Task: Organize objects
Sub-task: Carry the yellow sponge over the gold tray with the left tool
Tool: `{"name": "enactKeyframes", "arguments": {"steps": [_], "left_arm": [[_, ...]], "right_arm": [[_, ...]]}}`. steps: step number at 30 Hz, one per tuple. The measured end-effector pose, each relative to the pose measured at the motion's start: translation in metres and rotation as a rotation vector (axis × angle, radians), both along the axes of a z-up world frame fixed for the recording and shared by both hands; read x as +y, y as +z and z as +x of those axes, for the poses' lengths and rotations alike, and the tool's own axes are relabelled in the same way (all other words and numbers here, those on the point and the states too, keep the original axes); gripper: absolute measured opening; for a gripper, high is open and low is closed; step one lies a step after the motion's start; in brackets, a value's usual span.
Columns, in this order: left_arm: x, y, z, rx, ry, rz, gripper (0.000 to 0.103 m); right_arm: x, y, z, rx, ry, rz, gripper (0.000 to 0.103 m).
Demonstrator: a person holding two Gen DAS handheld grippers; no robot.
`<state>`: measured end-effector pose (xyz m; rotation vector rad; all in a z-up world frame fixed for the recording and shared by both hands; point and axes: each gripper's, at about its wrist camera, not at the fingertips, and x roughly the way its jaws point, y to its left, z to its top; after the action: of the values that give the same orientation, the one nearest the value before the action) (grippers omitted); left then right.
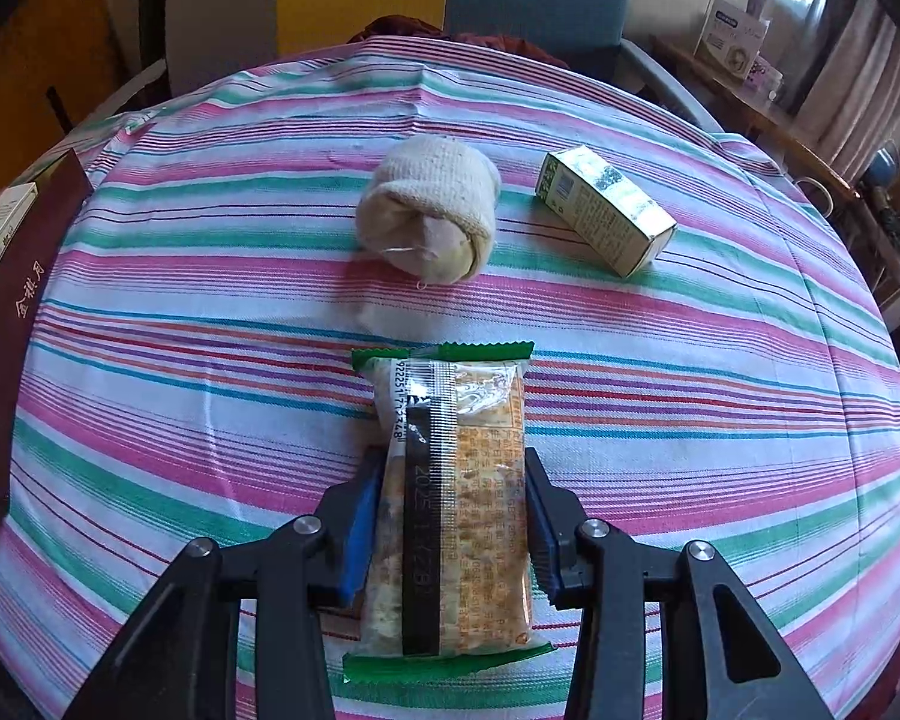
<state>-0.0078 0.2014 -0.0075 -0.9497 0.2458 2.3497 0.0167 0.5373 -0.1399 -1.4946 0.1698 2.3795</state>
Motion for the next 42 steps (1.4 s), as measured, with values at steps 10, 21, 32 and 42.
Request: {"name": "enactKeyframes", "arguments": {"steps": [10, 21, 32, 42], "left_arm": [[-0.029, -0.009, -0.015, -0.020, 0.080, -0.014, 0.054], [-0.073, -0.035, -0.040, -0.094, 0.192, -0.033, 0.054], [-0.125, -0.063, -0.061, -0.168, 0.272, -0.040, 0.054], [-0.124, -0.096, -0.062, -0.290, 0.264, -0.098, 0.064]], "right_arm": [[-0.005, 0.000, 0.000, 0.002, 0.000, 0.025, 0.043], [-0.007, 0.000, -0.002, -0.004, 0.005, 0.040, 0.042], [-0.011, 0.001, -0.003, -0.010, 0.010, 0.055, 0.042], [-0.012, 0.001, -0.003, -0.010, 0.008, 0.055, 0.042]]}}
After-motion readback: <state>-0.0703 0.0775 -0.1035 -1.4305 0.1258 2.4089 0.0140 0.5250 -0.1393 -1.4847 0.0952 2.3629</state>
